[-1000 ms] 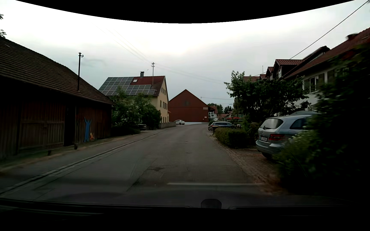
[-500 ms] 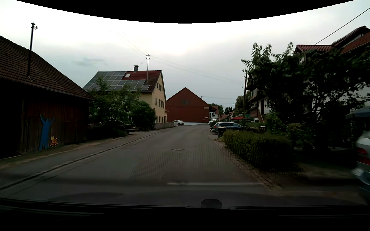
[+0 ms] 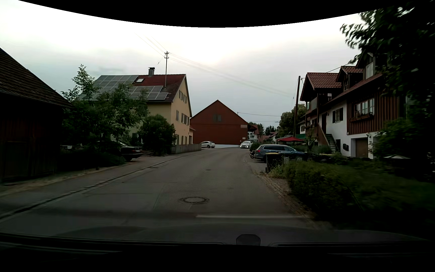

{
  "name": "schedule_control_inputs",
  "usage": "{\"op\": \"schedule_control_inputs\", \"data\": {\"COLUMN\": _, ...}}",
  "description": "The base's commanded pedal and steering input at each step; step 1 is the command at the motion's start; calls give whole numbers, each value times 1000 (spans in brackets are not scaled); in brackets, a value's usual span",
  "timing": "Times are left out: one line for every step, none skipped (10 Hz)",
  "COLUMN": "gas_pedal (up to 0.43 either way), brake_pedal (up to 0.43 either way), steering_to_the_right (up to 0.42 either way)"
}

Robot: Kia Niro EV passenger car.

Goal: Follow the waypoints while adhering to traffic rules and regulations

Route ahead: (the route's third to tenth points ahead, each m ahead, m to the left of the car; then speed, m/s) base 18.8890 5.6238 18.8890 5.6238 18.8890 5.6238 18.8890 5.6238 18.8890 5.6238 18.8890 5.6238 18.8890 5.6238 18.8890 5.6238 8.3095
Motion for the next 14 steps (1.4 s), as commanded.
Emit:
{"op": "schedule_control_inputs", "data": {"gas_pedal": 0, "brake_pedal": 122, "steering_to_the_right": 0}}
{"op": "schedule_control_inputs", "data": {"gas_pedal": 0, "brake_pedal": 128, "steering_to_the_right": -2}}
{"op": "schedule_control_inputs", "data": {"gas_pedal": 0, "brake_pedal": 140, "steering_to_the_right": -5}}
{"op": "schedule_control_inputs", "data": {"gas_pedal": 0, "brake_pedal": 152, "steering_to_the_right": -4}}
{"op": "schedule_control_inputs", "data": {"gas_pedal": 0, "brake_pedal": 159, "steering_to_the_right": -2}}
{"op": "schedule_control_inputs", "data": {"gas_pedal": 0, "brake_pedal": 177, "steering_to_the_right": -4}}
{"op": "schedule_control_inputs", "data": {"gas_pedal": 0, "brake_pedal": 177, "steering_to_the_right": -5}}
{"op": "schedule_control_inputs", "data": {"gas_pedal": 0, "brake_pedal": 177, "steering_to_the_right": 3}}
{"op": "schedule_control_inputs", "data": {"gas_pedal": 0, "brake_pedal": 177, "steering_to_the_right": 11}}
{"op": "schedule_control_inputs", "data": {"gas_pedal": 0, "brake_pedal": 189, "steering_to_the_right": 7}}
{"op": "schedule_control_inputs", "data": {"gas_pedal": 0, "brake_pedal": 201, "steering_to_the_right": 1}}
{"op": "schedule_control_inputs", "data": {"gas_pedal": 0, "brake_pedal": 207, "steering_to_the_right": 3}}
{"op": "schedule_control_inputs", "data": {"gas_pedal": 0, "brake_pedal": 207, "steering_to_the_right": 10}}
{"op": "schedule_control_inputs", "data": {"gas_pedal": 0, "brake_pedal": 213, "steering_to_the_right": 11}}
